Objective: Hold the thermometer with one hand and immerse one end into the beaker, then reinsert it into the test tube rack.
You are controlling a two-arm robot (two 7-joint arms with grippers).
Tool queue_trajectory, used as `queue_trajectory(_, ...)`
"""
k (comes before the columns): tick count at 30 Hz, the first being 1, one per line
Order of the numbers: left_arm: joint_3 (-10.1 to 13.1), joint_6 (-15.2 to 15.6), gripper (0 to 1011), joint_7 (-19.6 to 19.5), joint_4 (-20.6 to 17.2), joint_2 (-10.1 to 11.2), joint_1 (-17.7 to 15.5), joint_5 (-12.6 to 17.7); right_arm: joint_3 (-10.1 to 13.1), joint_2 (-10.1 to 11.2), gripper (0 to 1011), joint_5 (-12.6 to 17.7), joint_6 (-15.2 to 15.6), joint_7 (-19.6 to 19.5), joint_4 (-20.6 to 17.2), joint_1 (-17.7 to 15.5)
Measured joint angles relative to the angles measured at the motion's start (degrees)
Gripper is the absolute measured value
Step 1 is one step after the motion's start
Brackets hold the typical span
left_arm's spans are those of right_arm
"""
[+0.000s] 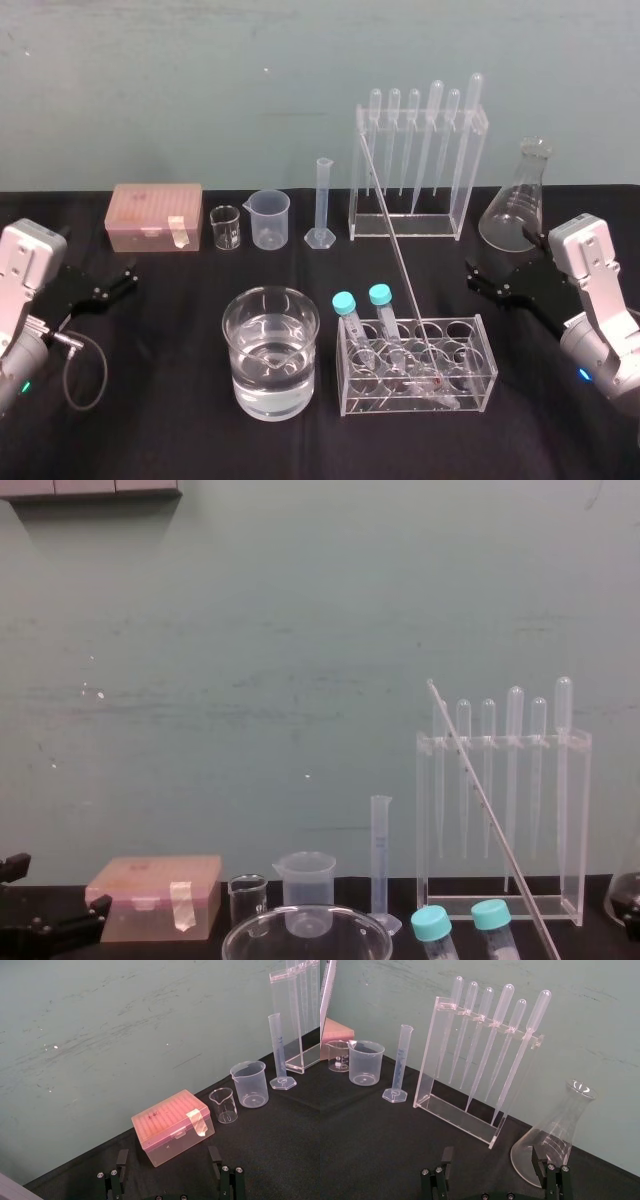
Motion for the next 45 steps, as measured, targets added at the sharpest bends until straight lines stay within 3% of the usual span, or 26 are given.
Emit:
queue_trajectory(41, 0.0, 0.0, 1008, 0.0, 0.0, 0.0, 0.0, 0.0, 0.0, 0.0, 1003, 0.0, 0.0, 0.0, 0.0, 0.0)
queue_trajectory(45, 0.0, 0.0, 1008, 0.0, 0.0, 0.0, 0.0, 0.0, 0.5, 0.2, 1003, 0.4, 0.3, 1.8, -0.2, 0.3)
